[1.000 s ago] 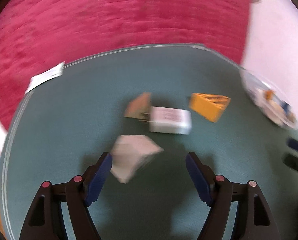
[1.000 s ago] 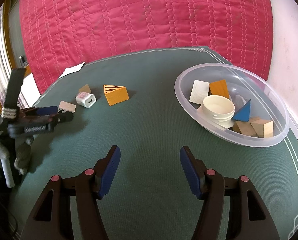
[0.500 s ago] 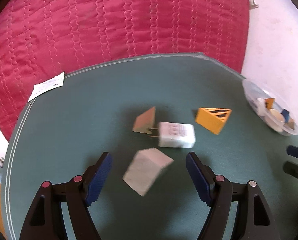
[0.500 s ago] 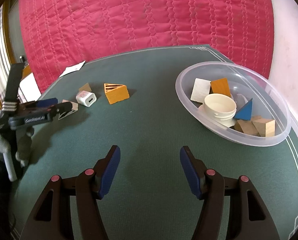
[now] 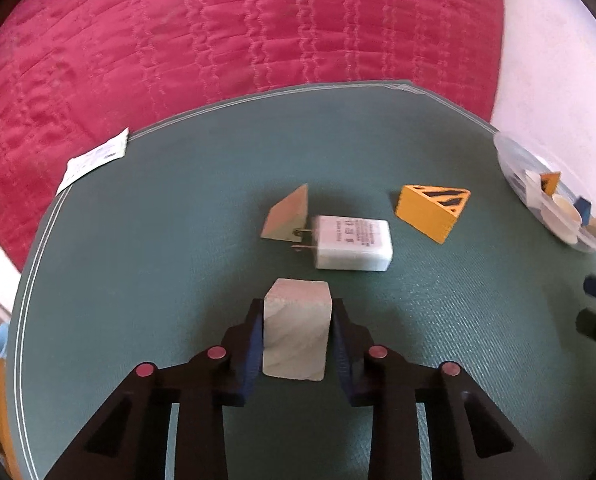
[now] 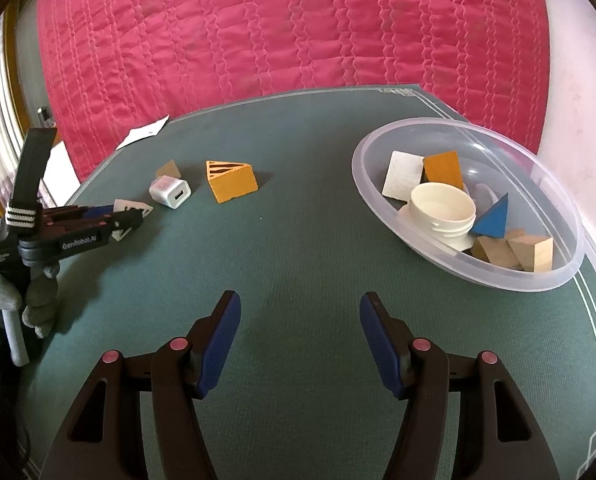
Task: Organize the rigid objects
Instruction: 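Grasp the white charger with the right gripper while the left gripper holds the wooden cube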
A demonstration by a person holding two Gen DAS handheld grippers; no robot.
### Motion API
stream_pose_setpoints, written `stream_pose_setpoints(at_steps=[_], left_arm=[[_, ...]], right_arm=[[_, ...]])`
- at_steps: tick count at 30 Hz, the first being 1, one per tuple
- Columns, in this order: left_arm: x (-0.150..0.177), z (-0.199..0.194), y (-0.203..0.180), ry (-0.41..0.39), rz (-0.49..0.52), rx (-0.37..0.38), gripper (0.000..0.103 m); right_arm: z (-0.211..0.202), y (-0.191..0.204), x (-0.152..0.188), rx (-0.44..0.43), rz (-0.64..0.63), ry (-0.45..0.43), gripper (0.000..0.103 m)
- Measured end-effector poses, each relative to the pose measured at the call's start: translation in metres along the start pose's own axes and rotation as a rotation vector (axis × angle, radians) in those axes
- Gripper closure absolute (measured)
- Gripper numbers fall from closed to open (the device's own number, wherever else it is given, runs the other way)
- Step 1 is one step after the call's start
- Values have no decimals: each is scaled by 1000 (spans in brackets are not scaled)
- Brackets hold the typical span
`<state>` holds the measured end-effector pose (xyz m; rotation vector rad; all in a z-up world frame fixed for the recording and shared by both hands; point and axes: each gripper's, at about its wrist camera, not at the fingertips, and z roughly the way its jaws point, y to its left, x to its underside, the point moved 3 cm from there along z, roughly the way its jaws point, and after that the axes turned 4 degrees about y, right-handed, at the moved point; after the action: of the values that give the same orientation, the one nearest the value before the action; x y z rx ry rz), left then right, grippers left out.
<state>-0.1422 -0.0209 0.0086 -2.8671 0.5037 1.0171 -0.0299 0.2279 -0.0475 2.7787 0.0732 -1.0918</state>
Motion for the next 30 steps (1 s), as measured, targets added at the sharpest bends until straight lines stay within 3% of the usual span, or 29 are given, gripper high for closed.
stream_pose_setpoints(at_steps=[8,19,30], left_arm=[[-1,-27,23,-59,-131,-51,72],[3,-30,40,-66,-169,-151,72],[6,-29,58,-46,-229,-179,72]], right_arm=[[17,29,-16,-48,-57,16,40],[69,90,-64,-205,-54,94,40],[118,134,-104,-186,-80,92,40]])
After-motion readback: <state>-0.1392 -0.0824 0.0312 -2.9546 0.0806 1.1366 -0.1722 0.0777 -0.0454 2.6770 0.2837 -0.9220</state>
